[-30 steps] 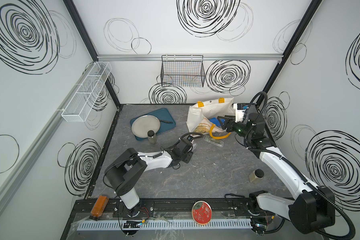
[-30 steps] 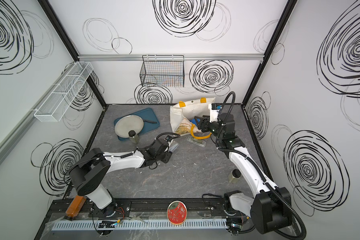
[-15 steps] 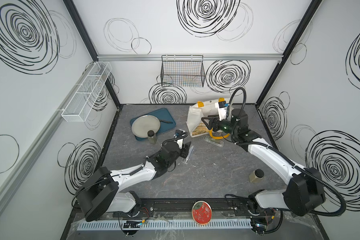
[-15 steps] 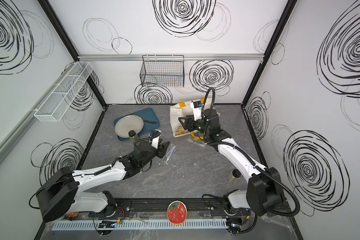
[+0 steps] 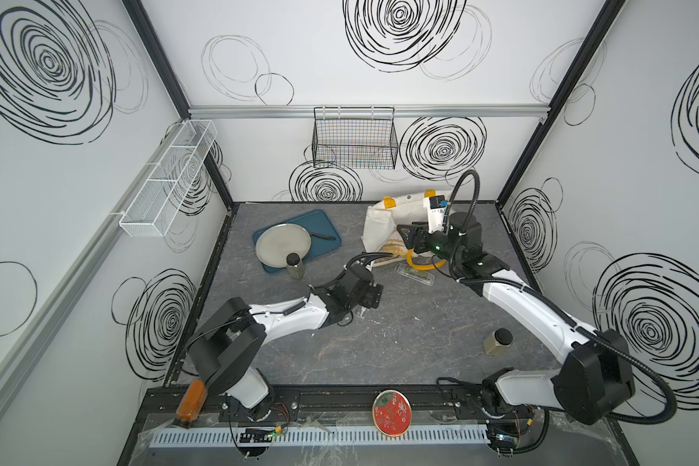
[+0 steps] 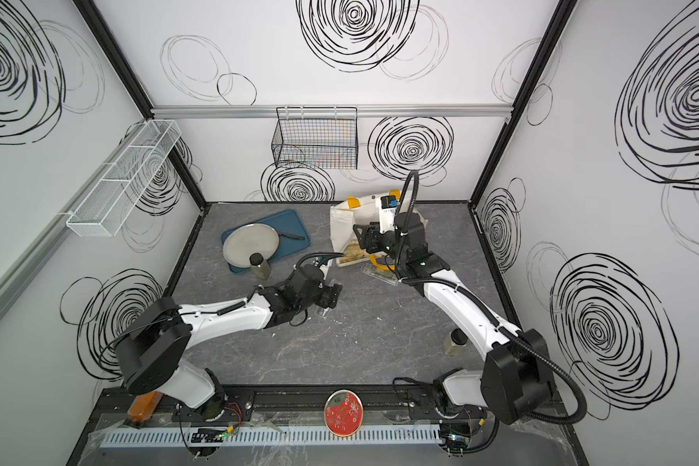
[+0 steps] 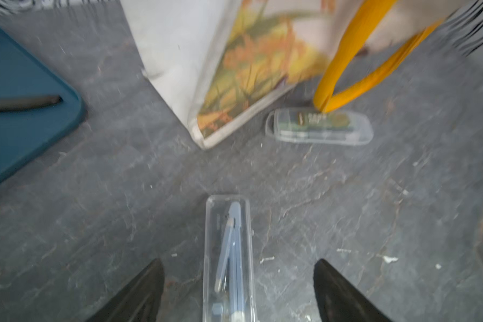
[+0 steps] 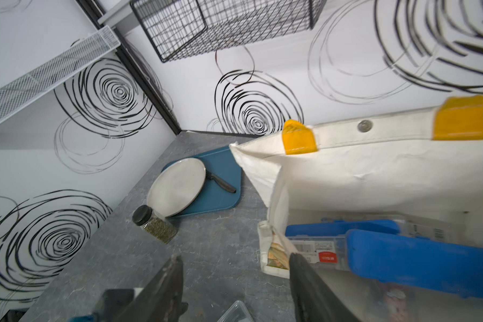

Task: Put the compass set into the canvas bag
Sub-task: Pick up the compass set at the center of the board.

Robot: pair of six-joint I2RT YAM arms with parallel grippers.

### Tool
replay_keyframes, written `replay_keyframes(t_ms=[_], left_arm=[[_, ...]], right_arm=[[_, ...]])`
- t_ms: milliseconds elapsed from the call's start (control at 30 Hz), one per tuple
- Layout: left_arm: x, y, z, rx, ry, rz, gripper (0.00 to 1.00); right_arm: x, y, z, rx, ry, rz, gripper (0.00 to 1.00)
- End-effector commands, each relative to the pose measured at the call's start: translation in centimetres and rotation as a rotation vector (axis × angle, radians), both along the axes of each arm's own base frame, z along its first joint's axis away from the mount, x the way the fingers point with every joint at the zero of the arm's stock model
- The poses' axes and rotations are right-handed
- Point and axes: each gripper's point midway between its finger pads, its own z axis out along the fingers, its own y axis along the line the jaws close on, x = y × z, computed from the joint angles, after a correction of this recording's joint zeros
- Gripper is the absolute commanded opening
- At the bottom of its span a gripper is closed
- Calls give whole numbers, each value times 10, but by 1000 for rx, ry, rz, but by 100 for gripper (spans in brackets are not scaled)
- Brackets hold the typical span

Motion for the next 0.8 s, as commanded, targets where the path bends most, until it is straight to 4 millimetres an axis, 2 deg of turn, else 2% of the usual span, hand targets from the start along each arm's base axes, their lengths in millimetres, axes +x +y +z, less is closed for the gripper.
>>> replay_keyframes(t_ms=[0, 167, 433, 600, 767], left_arm=[[-21, 13, -33, 177, 169, 24, 91], [-20, 14, -51, 253, 284, 48, 91], [-18, 12, -79, 277, 399, 63, 87], [-13, 20, -93, 275, 439, 97, 75], [-9, 21, -94, 271, 442, 102, 61]], right_arm=[[2, -17, 11, 3, -37, -80, 64], [-2, -17, 5, -7, -29, -73, 64], [-8, -23, 11, 0, -65, -87, 65], [-15, -21, 16, 25, -102, -56, 65], [-17, -20, 17, 32, -112, -49, 65]])
